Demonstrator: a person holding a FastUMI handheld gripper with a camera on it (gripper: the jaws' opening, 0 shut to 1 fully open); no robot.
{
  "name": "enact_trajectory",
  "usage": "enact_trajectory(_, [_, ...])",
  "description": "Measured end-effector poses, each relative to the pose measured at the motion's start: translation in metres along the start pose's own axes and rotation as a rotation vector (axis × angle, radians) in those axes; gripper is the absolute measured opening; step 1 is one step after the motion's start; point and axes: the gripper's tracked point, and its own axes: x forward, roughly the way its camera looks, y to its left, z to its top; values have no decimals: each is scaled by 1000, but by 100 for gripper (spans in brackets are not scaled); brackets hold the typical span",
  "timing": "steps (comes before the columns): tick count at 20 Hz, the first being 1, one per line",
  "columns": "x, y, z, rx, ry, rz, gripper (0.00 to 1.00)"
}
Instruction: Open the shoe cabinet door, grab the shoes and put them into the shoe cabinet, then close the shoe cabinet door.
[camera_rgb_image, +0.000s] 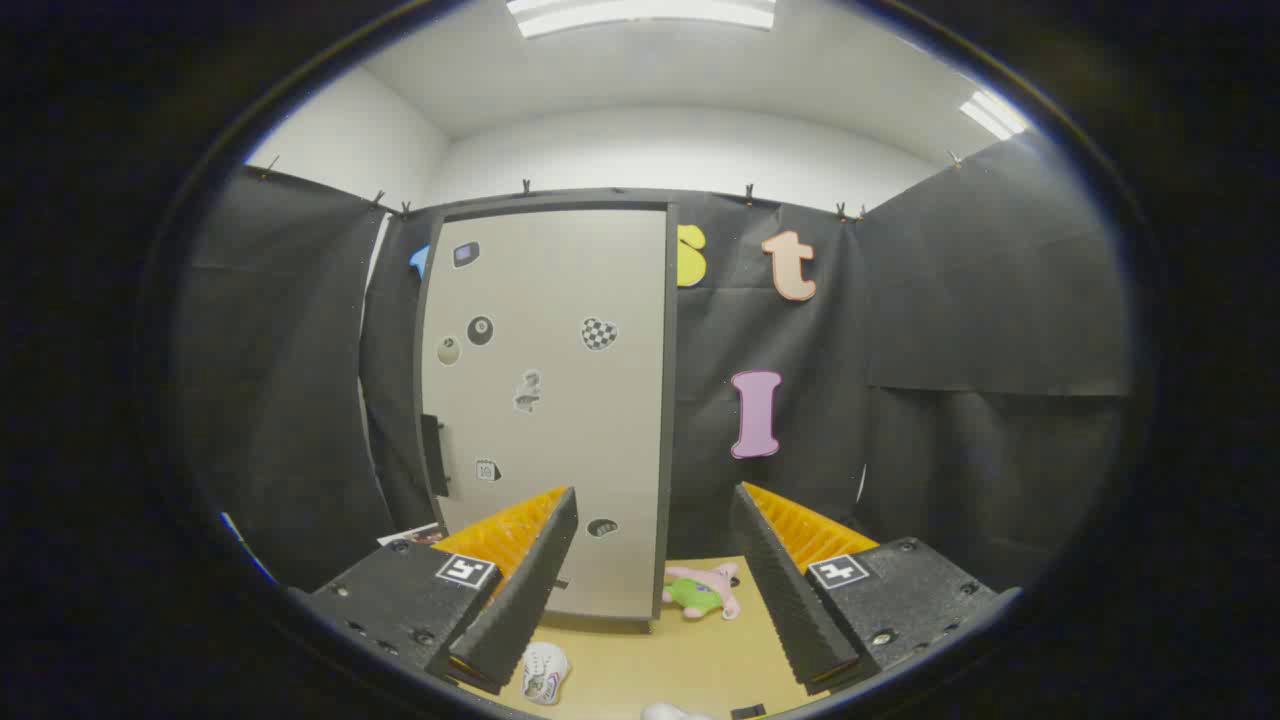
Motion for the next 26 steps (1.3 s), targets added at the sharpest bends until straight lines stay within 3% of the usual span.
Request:
enact_trajectory(21, [13,12,-11,-12,37,-2,98])
enact_trajectory(26, [37,46,-24,-13,45,17,99])
